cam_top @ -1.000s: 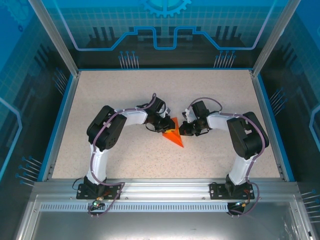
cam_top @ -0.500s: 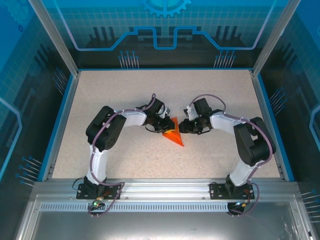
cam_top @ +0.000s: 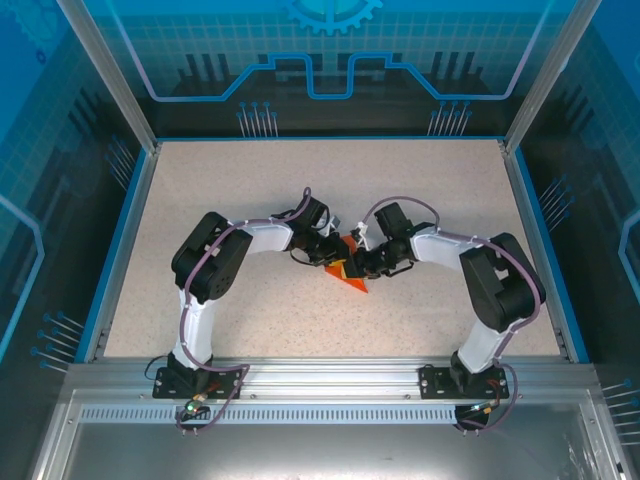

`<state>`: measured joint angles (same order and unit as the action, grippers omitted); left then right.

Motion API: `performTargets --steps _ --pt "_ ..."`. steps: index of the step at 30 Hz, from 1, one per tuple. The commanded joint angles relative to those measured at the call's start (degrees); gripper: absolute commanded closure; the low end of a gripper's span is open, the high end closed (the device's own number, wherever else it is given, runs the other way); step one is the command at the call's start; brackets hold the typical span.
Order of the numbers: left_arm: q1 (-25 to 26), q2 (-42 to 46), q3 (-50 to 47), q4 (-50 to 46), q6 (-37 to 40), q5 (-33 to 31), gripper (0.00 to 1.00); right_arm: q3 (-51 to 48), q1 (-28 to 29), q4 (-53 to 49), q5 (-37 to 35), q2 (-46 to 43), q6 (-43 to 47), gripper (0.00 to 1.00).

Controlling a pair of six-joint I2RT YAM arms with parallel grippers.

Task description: Fold a paper plane with a square sheet of paper (fold left side to right side)

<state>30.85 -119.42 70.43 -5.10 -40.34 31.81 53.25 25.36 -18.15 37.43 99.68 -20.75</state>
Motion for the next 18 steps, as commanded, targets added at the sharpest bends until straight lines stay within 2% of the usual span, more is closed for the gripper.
performTargets --steps 1,18 --pt "-0.35 -1.61 -2.60 -5.71 0.78 -3.11 0.82 -0.01 0.11 -2.73 -1.05 1.81 1.31 0.75" --pt "-0.60 -1.61 -2.43 -6.23 0.99 -3.29 0.82 -1.05 0.47 -7.27 -7.23 3.08 2.65 0.75"
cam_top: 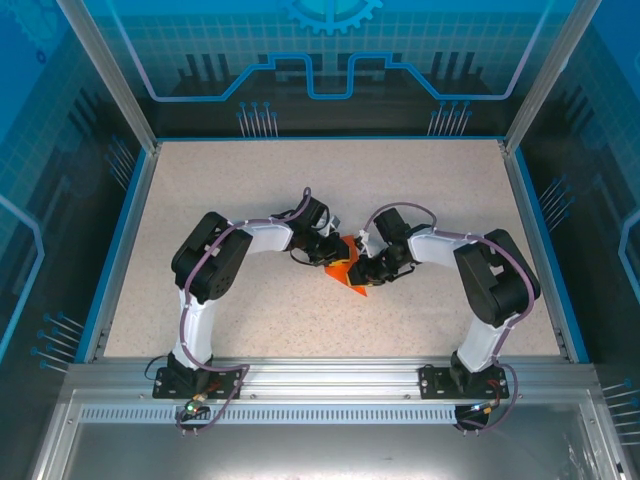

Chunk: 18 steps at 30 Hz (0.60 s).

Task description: Fold a paper plane with a square sheet of paper (fold left side to right side)

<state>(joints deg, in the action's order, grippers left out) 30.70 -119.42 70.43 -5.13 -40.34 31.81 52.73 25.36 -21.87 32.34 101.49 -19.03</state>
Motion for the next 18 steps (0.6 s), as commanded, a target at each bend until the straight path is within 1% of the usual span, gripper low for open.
performTargets --steps 1,7,18 --pt "-0.51 -1.61 -2.41 -6.22 1.02 -3.27 0.82 -0.44 0.47 -3.85 -2.45 1.26 0.93 0.75" --pt "-0.55 -1.60 -2.44 -6.31 1.10 -3.26 0.82 -0.01 0.83 -5.98 -4.35 1.68 0.88 0.75" --pt "-0.79 -1.61 -2.41 -6.30 1.22 -3.25 0.82 -0.60 1.55 -8.18 -3.77 2.05 0.75 0.75"
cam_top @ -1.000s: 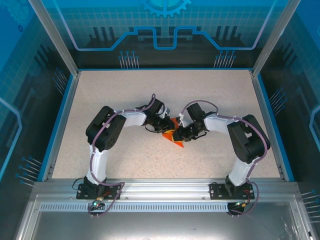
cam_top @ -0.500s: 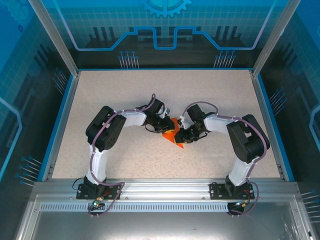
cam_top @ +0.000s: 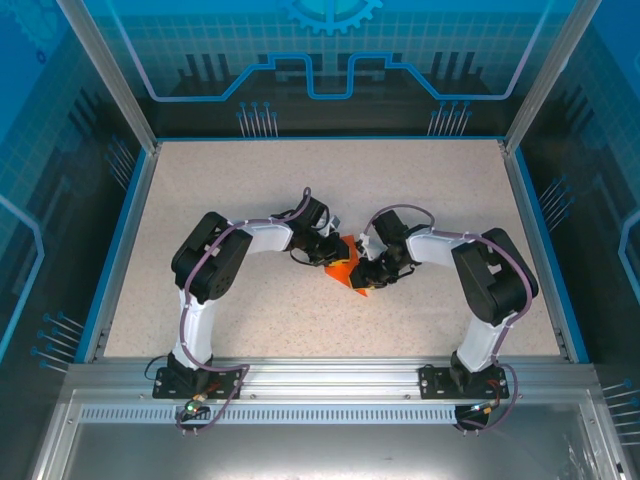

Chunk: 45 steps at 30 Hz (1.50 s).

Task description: Fold a paper plane with a square sheet of paper (fold left side to right side)

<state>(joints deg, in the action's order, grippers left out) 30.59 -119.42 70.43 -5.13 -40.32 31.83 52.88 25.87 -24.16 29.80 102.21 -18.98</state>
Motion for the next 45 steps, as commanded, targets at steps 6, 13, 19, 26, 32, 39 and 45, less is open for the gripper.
performTargets --steps 6,13,19,26,32,39,45 --pt "-0.86 -1.60 -2.43 -6.21 1.13 -3.28 0.83 -1.86 2.04 -7.52 -0.75 0.84 0.47 0.76" --pt "-1.11 -1.87 -2.54 -6.22 1.09 -3.27 0.83 -2.17 2.56 -8.74 -0.53 0.49 -0.17 0.76" --pt "-1.29 -2.14 -2.52 -6.12 1.09 -3.31 0.83 -4.26 3.05 -10.12 -0.27 -0.48 -0.22 0.78" --pt "-1.45 -2.16 -2.75 -6.01 1.20 -3.33 0.83 -5.31 3.12 -10.38 -0.10 -0.89 -0.69 0.80" --pt "-1.67 -2.22 -2.90 -6.02 1.20 -3.32 0.83 -5.84 3.40 -10.74 -0.05 -1.15 -0.87 0.83" --pt "-1.70 -2.22 -2.96 -6.04 1.24 -3.31 0.83 -6.73 3.45 -11.43 -0.52 -1.47 -1.14 0.83" --pt "-1.93 -2.18 -2.93 -6.12 1.38 -3.34 0.83 -8.05 3.48 -11.39 -0.23 -2.58 -1.49 0.84"
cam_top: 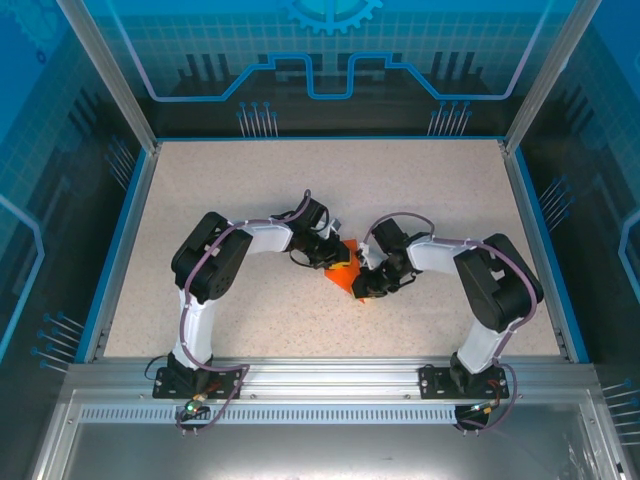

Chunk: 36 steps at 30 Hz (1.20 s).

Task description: Fold a paper plane with a square sheet of paper (fold left side to right side)

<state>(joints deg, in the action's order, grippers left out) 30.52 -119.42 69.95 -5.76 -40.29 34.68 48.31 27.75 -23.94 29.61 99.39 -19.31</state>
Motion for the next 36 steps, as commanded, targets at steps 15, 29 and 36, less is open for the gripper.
performTargets --steps 15,29,36 --pt "-1.92 -1.78 -2.67 -5.05 1.27 -5.88 0.83 -1.15 0.99 -11.79 2.57 -9.62 -0.24 0.90" --pt "-1.75 -1.35 -3.07 -3.84 0.57 -5.32 0.82 7.16 0.56 -1.63 -4.26 1.81 -5.87 0.92" --pt "-2.44 -1.03 -2.03 -3.80 1.87 -5.54 0.81 4.79 -0.46 -2.77 -7.57 5.26 -7.03 0.94"
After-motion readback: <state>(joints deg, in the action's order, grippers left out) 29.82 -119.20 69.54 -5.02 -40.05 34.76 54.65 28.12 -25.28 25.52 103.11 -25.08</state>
